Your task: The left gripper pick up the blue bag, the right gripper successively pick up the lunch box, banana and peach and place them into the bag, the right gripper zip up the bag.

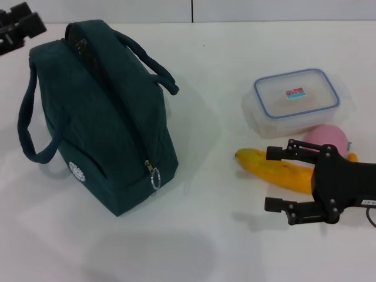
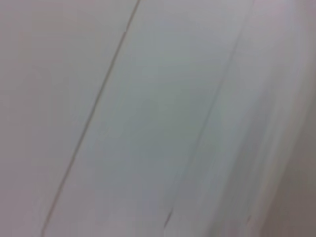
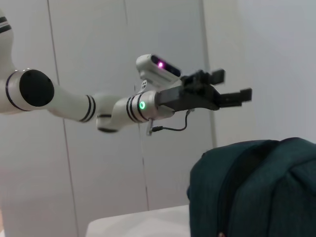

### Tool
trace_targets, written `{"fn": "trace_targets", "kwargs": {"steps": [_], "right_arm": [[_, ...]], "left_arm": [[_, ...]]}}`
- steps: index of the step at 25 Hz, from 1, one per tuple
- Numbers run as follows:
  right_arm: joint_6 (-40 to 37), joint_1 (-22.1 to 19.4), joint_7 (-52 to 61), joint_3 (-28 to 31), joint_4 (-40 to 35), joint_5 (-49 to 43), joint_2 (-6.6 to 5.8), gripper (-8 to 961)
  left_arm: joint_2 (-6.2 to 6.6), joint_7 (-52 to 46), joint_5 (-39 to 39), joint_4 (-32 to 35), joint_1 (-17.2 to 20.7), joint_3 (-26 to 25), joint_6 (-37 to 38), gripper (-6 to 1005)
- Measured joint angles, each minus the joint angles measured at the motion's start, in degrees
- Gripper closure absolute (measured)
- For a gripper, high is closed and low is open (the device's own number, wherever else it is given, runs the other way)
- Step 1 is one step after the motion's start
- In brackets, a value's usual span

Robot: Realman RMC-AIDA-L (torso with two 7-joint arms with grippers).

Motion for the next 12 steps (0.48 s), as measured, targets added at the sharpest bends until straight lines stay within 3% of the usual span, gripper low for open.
{"fn": "trace_targets", "kwargs": {"steps": [4,7,12], "right_arm": [[0.98,-0.19,-0.27,0.02,0.01,0.94,-0.04,93],[1.69,-0.43,-0.30,0.03,0.02,1.71,-0.10,93],[2.76,-0.84,-0.56,0.06,0.01,2.55,-0.20,93]], "left_arm": [[-0.49,-12.38,6.86,13.05,-1.02,-0.23,-3.36,198],[-0.33,-26.97,14.89,24.73,-1.75,-0.15,-4.68,203],[-0.07,-45.01,22.09,41.38,-1.73,1.62,-3.32,213]]}}
